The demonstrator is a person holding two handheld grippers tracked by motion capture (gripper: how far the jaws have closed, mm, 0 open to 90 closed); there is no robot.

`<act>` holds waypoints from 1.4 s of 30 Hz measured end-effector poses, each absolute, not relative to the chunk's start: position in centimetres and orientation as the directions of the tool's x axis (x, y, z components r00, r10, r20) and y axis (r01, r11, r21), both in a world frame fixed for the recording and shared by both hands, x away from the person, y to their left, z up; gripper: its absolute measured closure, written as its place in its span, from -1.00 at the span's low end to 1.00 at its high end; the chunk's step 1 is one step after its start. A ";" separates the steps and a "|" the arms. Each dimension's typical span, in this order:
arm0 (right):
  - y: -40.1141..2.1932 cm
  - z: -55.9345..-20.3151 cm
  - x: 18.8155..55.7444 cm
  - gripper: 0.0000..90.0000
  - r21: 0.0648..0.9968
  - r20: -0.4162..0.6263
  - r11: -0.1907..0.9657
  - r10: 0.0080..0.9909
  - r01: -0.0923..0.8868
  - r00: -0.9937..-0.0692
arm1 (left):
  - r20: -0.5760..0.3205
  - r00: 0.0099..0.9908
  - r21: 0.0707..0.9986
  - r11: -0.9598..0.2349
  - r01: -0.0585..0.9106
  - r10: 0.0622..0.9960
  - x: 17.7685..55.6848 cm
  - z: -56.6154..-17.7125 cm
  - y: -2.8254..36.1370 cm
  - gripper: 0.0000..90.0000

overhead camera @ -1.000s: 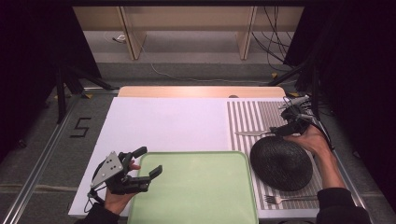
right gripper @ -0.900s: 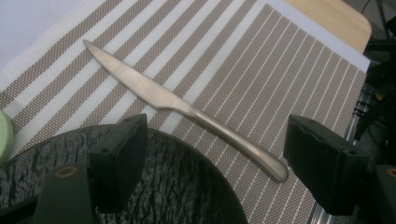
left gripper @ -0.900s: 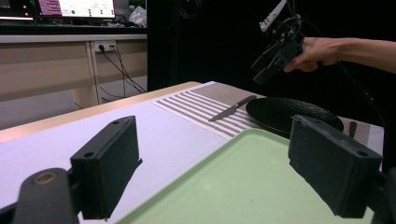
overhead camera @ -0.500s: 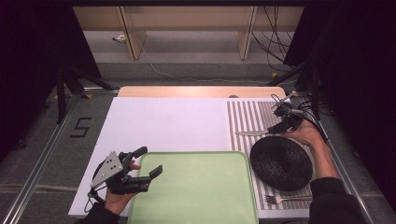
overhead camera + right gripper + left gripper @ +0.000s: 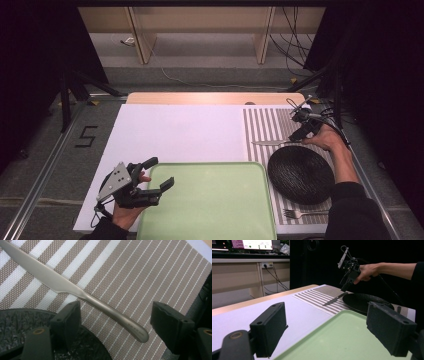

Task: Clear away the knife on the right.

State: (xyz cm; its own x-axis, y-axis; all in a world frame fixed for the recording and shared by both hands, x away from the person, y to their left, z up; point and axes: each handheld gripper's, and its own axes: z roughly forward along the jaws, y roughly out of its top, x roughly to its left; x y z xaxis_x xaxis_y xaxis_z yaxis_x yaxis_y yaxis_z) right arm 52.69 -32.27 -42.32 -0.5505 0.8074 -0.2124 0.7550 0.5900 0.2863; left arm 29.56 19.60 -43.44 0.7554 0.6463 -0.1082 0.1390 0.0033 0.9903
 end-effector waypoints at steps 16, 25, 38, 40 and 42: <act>-32.6 -43.3 54.0 -0.35 0.185 -0.247 0.601 0.794 0.777 -0.555 | -0.111 0.753 0.990 0.005 0.142 0.649 29.5 -43.4 19.6 -0.64; -32.9 -43.8 54.2 -0.30 0.151 -0.245 0.608 0.787 0.779 -0.567 | -0.112 0.754 0.990 0.003 0.144 0.648 29.5 -43.4 19.6 -0.64; -32.9 -44.3 54.5 -0.19 0.113 -0.248 0.624 0.771 0.773 -0.587 | -0.109 0.754 0.990 0.000 0.143 0.648 29.6 -43.4 19.5 -0.63; -32.7 -44.4 54.5 -0.18 0.104 -0.249 0.632 0.764 0.768 -0.595 | -0.107 0.754 0.990 -0.002 0.143 0.648 29.6 -43.4 19.5 -0.63; -32.7 -44.6 54.5 -0.17 0.097 -0.255 0.643 0.754 0.759 -0.606 | -0.106 0.754 0.990 -0.004 0.143 0.648 29.6 -43.4 19.5 -0.63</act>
State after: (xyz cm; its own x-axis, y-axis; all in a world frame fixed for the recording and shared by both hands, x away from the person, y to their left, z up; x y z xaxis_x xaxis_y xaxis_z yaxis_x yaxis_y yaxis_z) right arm 54.52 -32.71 -44.63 -0.6060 0.7536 -0.2546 0.7592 0.6435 0.0975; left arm 29.62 19.46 -43.42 0.7544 0.6478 -0.1064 0.1427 -0.0036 0.9898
